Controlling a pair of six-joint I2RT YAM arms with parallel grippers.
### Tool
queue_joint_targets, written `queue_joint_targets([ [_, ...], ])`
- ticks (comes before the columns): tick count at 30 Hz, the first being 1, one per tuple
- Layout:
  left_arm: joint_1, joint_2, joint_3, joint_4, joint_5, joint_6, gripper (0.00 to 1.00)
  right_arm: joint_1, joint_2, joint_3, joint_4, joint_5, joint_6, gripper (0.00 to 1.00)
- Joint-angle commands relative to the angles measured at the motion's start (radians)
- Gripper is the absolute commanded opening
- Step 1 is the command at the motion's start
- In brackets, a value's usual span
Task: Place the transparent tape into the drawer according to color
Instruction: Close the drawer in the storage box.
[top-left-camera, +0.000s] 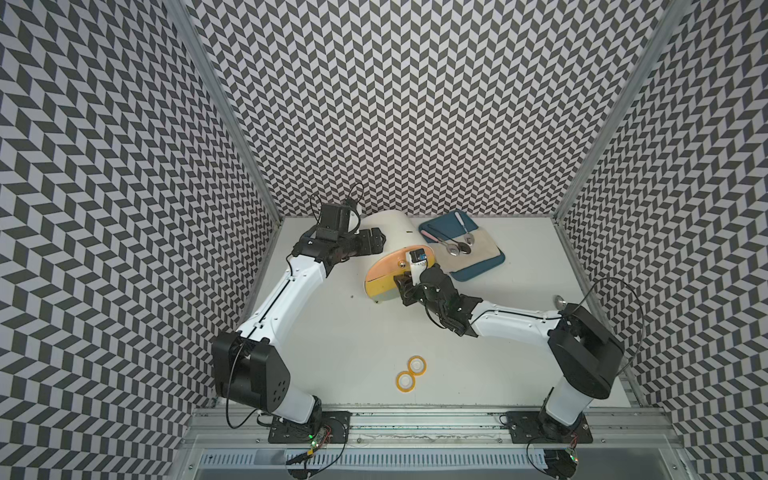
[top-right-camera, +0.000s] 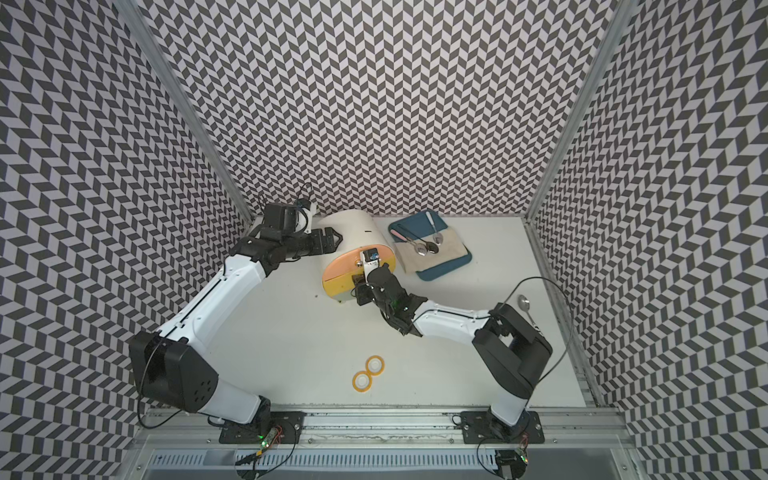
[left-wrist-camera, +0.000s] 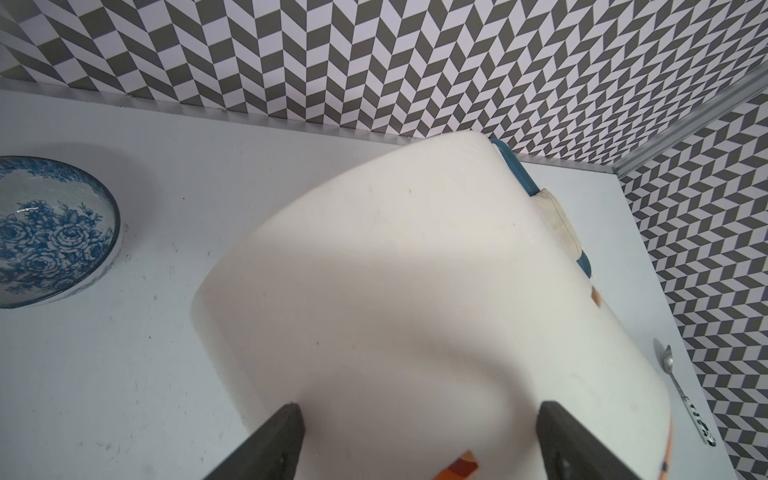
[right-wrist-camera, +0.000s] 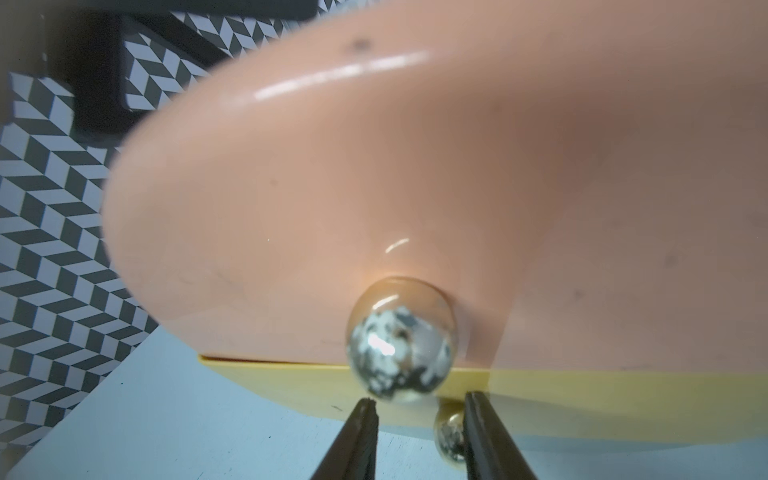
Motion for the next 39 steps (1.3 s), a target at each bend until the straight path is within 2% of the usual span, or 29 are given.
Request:
queue_joint_targets([
  [1, 0.0, 0.015, 0.004, -0.043, 0.015, 0.026, 0.91, 0.006, 0.024, 0.034, 0.063, 0.016, -0.006, 0.37],
  [8, 0.0, 0.012, 0.003, -0.047, 0.014, 0.031, 0.91, 0.007, 0.009, 0.025, 0.044, 0.021, 0.003, 0.37],
  [15, 0.005, 0.009, -0.01, -0.043, 0.009, 0.036, 0.91, 0.007, -0.068, -0.153, 0.088, -0.043, 0.073, 0.43],
  [18, 0.008, 0.007, -0.017, -0.038, 0.011, 0.038, 0.91, 0.006, -0.05, -0.191, 0.138, -0.097, 0.134, 0.48],
  [26, 0.012, 0.013, -0.016, -0.038, 0.016, 0.044, 0.91, -0.004, 0.038, -0.16, 0.184, -0.101, 0.211, 0.48],
  [39, 0.023, 0.012, -0.031, -0.029, 0.027, 0.054, 0.91, -0.067, 0.13, -0.17, 0.301, -0.202, 0.346, 0.47],
])
